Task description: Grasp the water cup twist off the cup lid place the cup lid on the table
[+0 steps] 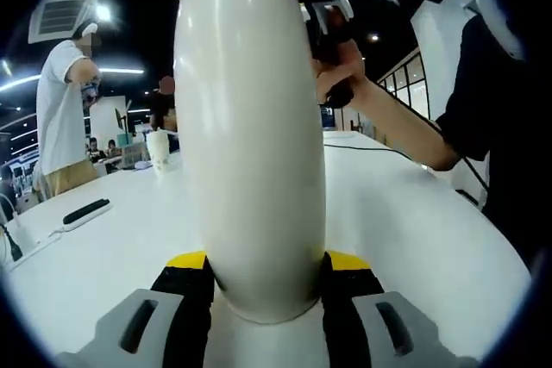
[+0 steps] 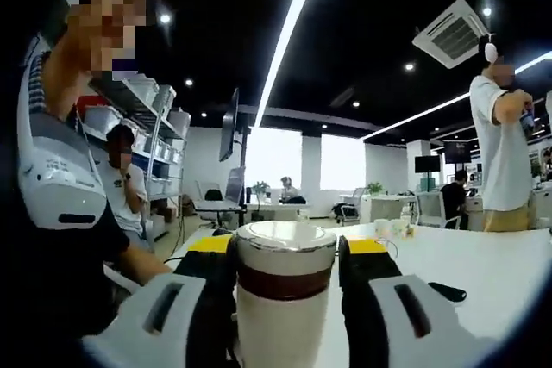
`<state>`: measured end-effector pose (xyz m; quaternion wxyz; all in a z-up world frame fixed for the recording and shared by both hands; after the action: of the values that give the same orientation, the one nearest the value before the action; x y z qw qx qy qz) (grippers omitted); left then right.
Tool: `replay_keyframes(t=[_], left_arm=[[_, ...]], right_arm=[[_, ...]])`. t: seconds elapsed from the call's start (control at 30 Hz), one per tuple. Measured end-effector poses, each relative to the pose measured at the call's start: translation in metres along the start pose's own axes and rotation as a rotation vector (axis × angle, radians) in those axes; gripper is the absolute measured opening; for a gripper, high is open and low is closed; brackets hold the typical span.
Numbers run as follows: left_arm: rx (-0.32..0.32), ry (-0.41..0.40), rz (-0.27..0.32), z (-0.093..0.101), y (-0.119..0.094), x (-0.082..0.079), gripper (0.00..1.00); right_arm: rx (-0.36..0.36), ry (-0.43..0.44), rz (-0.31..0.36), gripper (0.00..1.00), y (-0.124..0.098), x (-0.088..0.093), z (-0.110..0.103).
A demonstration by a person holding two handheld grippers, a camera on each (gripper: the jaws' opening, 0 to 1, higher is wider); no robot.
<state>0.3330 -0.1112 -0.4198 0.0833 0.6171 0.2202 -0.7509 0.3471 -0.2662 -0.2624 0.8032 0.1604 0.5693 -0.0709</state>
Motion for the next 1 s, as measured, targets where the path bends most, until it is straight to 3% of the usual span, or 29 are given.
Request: replay_keyframes(t=[0.13, 0.2, 0.33, 0.5, 0.7, 0.83, 0.93, 1.0], left_arm=[[0.000, -0.001, 0.000, 0.000, 0.000, 0.000, 0.51], [0.000, 0.000, 0.000, 0.000, 0.000, 0.000, 0.51], [0.000, 0.000, 0.000, -0.001, 0.000, 0.000, 0.51], [0.000, -0.002, -0.002, -0.001, 0.000, 0.000, 0.51], [-0.001, -0.002, -0.002, -0.001, 0.000, 0.000, 0.51], [-0.001, -0.002, -0.002, -0.001, 0.000, 0.000, 0.51], [-0.001, -0.003, -0.002, -0.002, 0.001, 0.000, 0.51], [-0.001, -0.003, -0.002, -0.002, 0.001, 0.000, 0.51]], right_arm=[[0.102, -0.042, -0.027, 0.59, -0.003, -0.010, -0.012], [0.195, -0.144, -0.065, 0.61, -0.003, -0.018, -0.024], [0.403, -0.123, -0.045, 0.57, -0.001, -0.028, -0.046], [0.579, -0.199, -0.118, 0.52, 0.000, -0.033, -0.056], [0.555, -0.222, -0.228, 0.56, 0.012, -0.027, -0.049], [0.521, -0.238, -0.258, 0.49, 0.014, -0.024, -0.046], [0.494, -0.230, -0.242, 0.49, 0.011, -0.023, -0.045], [0.434, -0.227, -0.214, 0.49, 0.008, -0.022, -0.042]])
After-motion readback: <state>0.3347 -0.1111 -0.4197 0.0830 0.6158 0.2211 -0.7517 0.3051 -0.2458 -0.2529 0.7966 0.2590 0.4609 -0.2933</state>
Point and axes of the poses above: the point that each gripper's makers call its tool centre point, and the gripper's own axes: y roughly forward along the fingers, z roughly to its right, x roughly out of its underside, the point moved 10 cm from there along -y, roughly backward along the fingers, and after that the axes turned 15 degrees about -y, right-handed, at the moved point
